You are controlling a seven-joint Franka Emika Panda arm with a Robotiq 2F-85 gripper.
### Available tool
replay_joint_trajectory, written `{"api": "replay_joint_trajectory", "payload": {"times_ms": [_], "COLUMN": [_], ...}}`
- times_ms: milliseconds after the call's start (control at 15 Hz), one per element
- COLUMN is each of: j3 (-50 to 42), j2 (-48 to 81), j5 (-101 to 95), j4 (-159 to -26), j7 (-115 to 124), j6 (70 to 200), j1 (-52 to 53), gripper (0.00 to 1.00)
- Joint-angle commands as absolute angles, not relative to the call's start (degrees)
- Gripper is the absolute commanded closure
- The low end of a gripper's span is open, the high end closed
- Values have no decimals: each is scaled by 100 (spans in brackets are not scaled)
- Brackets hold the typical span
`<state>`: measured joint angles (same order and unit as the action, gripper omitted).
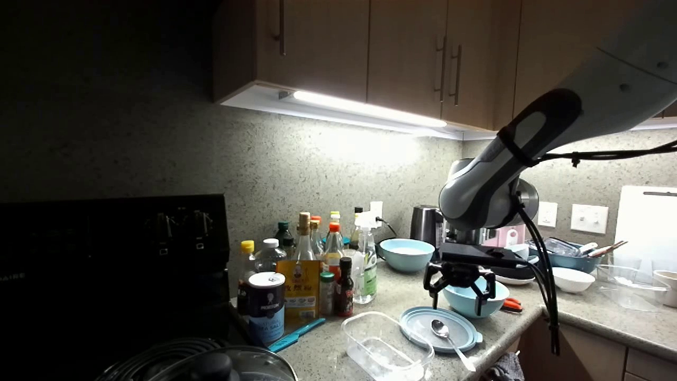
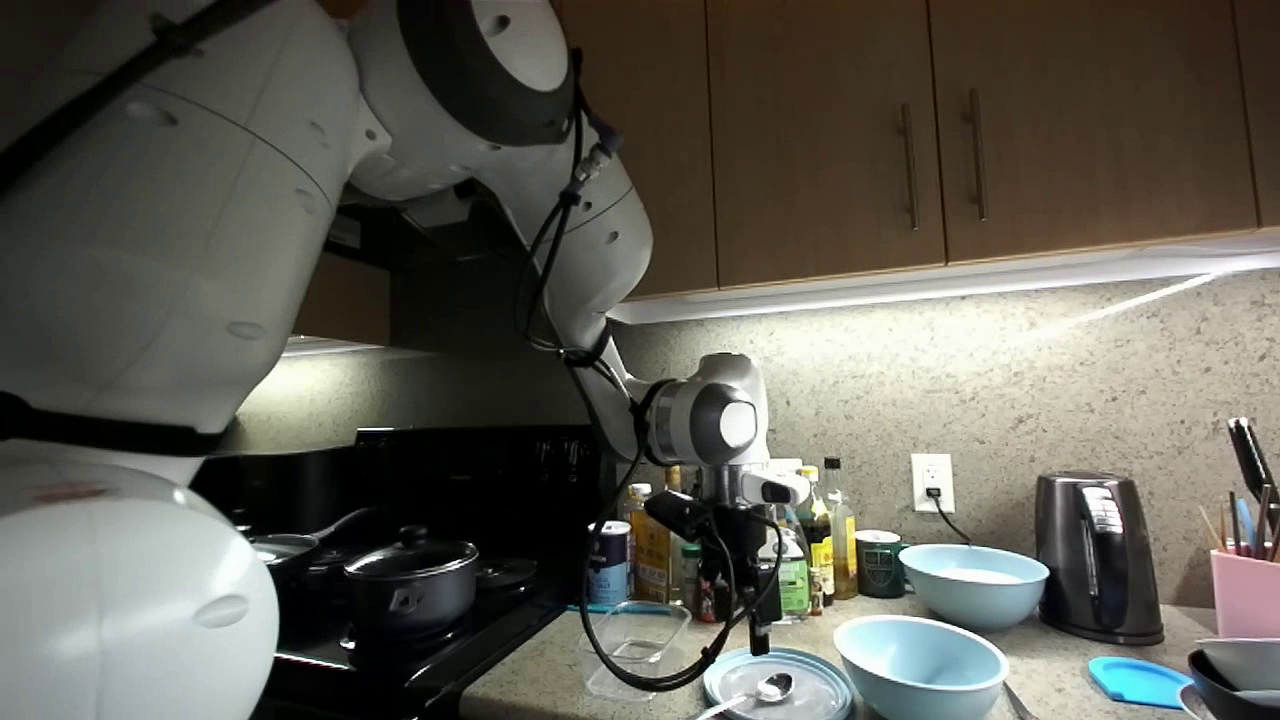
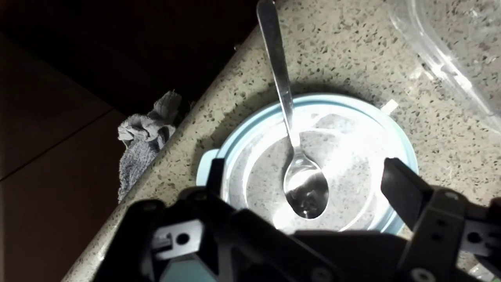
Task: Pick the spoon and put it in the bowl
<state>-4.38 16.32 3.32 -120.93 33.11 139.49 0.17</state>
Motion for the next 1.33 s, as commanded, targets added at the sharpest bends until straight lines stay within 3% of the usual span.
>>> {"api": "replay_joint_trajectory", "payload": {"times_ms": [0, 733, 1267], "j3": [-500, -614, -719], "j2": [1682, 2740, 2791], "j5": [356, 513, 445], "j4": [-12038, -10948, -10954], "j7": [3305, 3232, 3292], "j6": [13922, 13732, 13566], "j1": [79, 43, 164], "gripper": [0, 0, 0]}}
